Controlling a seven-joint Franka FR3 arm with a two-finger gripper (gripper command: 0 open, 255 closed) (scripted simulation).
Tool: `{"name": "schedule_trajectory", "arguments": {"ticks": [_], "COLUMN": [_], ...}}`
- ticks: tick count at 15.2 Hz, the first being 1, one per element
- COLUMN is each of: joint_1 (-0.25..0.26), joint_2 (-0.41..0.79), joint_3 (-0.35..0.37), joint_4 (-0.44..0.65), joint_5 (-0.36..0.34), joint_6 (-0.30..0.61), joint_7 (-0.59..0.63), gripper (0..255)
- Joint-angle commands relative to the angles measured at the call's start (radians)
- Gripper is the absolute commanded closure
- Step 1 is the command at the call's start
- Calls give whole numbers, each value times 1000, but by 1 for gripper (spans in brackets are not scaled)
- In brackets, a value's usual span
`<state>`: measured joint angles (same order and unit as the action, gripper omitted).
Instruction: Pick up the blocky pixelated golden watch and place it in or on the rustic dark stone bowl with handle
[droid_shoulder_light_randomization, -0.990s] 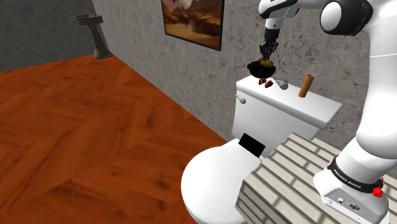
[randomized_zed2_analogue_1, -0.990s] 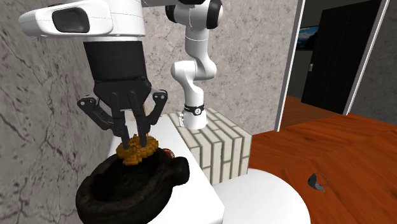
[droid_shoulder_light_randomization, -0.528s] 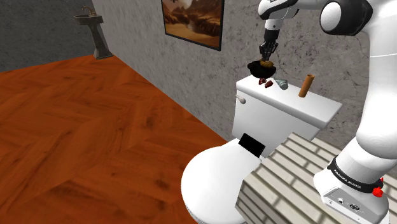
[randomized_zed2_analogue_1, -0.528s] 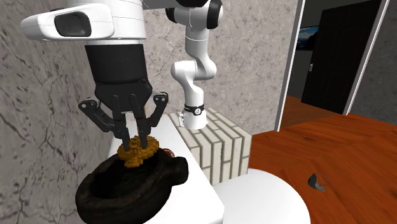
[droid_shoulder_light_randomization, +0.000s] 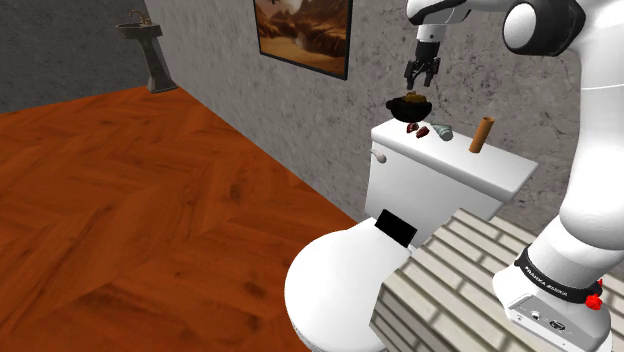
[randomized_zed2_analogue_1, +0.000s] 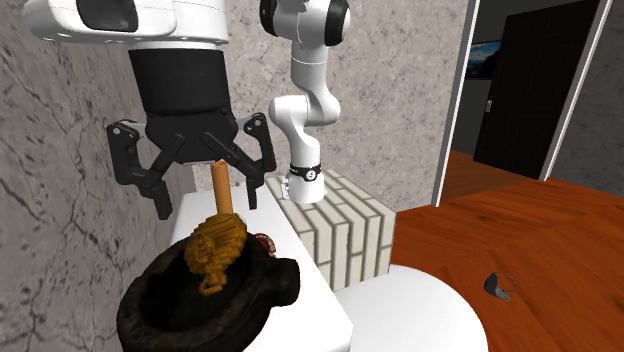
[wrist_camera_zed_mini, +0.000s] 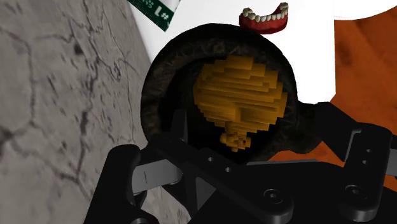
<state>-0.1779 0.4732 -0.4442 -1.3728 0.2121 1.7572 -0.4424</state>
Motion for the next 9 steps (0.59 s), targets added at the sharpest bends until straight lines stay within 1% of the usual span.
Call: {"name": "schedule_trajectory", "arguments": {"ticks": [1,2,9], "joint_1": [-10,-15,-15], "joint_2": [1,4,4], "joint_3": [-2,-3,-3], "joint_4": [63,95,95], "joint_5": [-1,-1,-1], "joint_6": [-62,-91,-91], "joint_7": [1,2,2], "gripper": [0,0,0]}}
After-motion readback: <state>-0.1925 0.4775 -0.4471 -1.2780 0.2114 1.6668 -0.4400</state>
